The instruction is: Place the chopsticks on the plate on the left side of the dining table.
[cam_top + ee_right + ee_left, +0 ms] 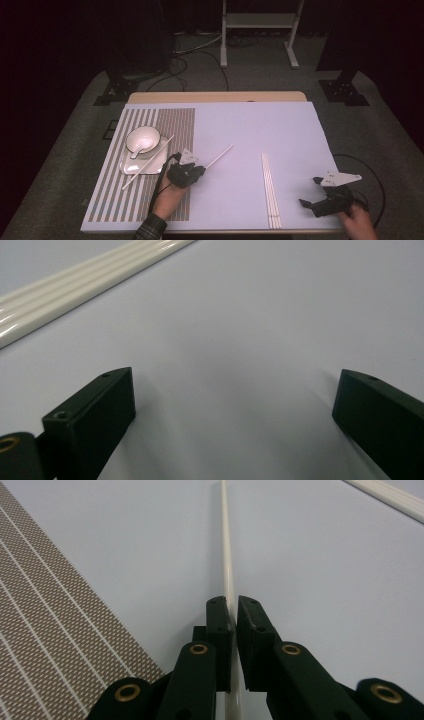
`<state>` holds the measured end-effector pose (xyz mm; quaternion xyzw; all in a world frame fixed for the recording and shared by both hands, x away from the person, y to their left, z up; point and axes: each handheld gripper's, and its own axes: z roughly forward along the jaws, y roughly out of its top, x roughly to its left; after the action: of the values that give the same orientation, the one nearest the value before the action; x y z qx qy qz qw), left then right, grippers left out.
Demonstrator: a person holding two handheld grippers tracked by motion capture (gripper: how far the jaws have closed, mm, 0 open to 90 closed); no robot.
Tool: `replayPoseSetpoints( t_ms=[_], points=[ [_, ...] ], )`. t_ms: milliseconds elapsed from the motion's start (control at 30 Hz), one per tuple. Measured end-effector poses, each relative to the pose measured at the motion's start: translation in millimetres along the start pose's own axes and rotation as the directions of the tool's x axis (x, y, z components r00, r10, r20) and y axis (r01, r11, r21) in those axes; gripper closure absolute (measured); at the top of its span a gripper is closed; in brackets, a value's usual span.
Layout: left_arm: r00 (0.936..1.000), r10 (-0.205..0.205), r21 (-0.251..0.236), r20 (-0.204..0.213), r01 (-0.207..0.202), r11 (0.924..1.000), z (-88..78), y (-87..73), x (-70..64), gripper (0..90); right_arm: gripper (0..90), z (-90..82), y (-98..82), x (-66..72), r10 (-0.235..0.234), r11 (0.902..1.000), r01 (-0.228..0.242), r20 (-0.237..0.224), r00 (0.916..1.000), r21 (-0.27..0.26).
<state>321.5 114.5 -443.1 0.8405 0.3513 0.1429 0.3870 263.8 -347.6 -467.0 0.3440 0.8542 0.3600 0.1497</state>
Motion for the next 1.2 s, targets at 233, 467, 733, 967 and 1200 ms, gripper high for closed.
replayPoseSetpoints(
  t_ms=[233,467,733,967,1200],
  points=[
    [0.9999,0.001,-0.001,0.012,-0.001,1.0000,-10.1,-2.8,-1.8,84.2,2.2,0.0,0.0,0.0,0.000,1.0000,0.000,0.000,1.0000,0.000],
    [0.9998,-0.007,-0.004,0.019,0.007,1.0000,-20.0,-5.6,-1.5,84.2,2.2,0.0,0.0,0.0,0.000,1.0000,0.000,0.000,1.0000,0.000],
    [0.9999,-0.011,-0.006,0.011,0.011,0.9999,-31.4,-8.0,3.5,84.2,2.2,0.0,0.1,-0.2,0.001,1.0000,-0.001,-0.001,1.0000,0.001],
    [0.9996,-0.026,-0.012,-0.011,0.026,0.9996,-43.6,-13.2,11.2,84.2,2.2,0.0,0.0,-0.1,0.001,1.0000,-0.001,-0.001,1.0000,0.000],
    [0.9982,-0.044,-0.013,-0.041,0.043,0.9990,-55.0,-20.9,21.1,84.2,2.2,0.0,0.1,-0.2,0.001,1.0000,-0.001,-0.001,1.0000,0.001]
  ],
)
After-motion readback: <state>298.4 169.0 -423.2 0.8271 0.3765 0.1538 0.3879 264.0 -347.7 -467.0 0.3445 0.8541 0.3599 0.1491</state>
